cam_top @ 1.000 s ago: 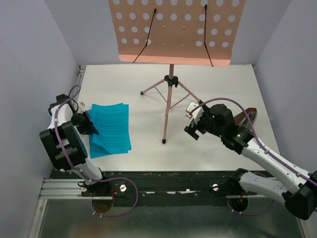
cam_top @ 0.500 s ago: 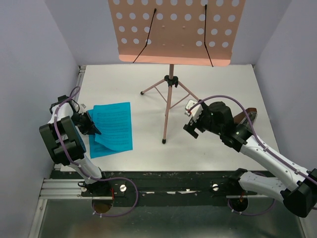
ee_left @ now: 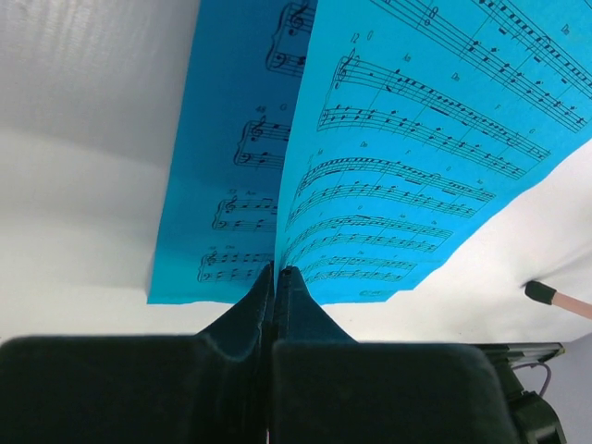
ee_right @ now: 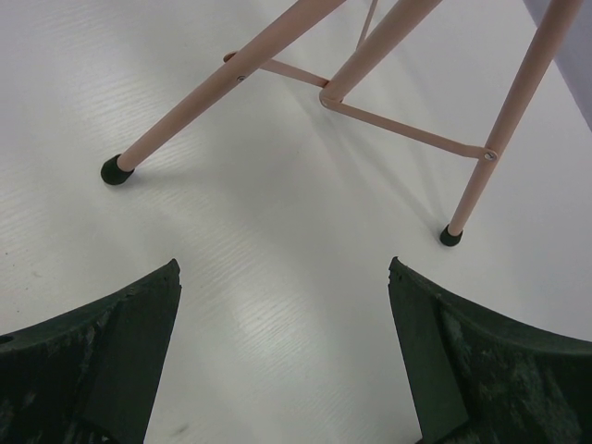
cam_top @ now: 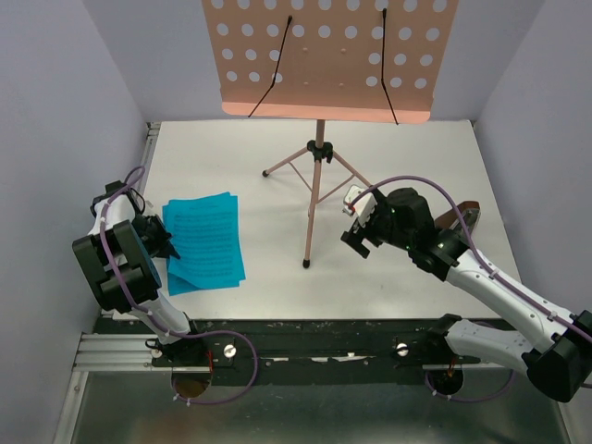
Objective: Pack up the instrument practice props
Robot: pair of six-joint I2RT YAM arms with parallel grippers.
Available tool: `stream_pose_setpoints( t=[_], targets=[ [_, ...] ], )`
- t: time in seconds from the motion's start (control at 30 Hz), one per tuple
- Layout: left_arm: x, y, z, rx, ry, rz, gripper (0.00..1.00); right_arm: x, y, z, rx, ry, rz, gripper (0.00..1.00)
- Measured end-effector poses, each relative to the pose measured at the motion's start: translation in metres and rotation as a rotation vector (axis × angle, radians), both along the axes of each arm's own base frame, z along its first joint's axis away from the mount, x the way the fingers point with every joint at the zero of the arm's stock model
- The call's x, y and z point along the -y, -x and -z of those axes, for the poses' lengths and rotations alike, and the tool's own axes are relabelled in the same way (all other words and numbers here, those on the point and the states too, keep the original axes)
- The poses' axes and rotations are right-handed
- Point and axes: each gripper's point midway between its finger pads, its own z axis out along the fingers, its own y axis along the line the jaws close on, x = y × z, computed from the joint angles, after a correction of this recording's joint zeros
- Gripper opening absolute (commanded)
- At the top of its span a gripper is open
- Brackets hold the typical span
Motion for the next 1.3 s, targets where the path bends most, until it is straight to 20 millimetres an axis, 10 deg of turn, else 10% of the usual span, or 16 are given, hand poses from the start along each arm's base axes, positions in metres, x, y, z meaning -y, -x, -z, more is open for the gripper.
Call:
stream_pose_setpoints(
  t=[0.1, 0.23, 0.33, 0.77, 0.97, 1.3],
  targets=[
    [-0.002, 0.001, 0.001, -0.009, -0.014, -0.003, 0.06, 0.001, 0.001, 0.001, -0.005, 0.004, 0.0, 1.0],
    [-0.004, 0.002, 0.002, -0.014, -0.022, -0.003, 0.55, 0.001, 0.001, 0.002, -0.006, 0.005, 0.0, 1.0],
    [-0.007, 0.006, 0.003, -0.031, -0.045, -0.003, 0.68, 0.001, 0.001, 0.002, -0.004, 0.011, -0.004, 1.0],
    [-0.019, 0.004, -0.037, 0.108, -0.171, 0.008, 0.89, 0.046, -0.019, -0.022, -0.179, -0.216, 0.25, 1.0],
    [0.007, -0.037, -0.094, 0.548, -0.139, 0.119, 0.91, 0.058, -0.025, -0.028, -0.359, -0.447, 0.34, 1.0],
    [0.056, -0.076, -0.201, 1.09, -0.027, 0.479, 0.89, 0.02, -0.052, -0.031, -0.644, -0.731, 0.202, 0.84]
  ],
)
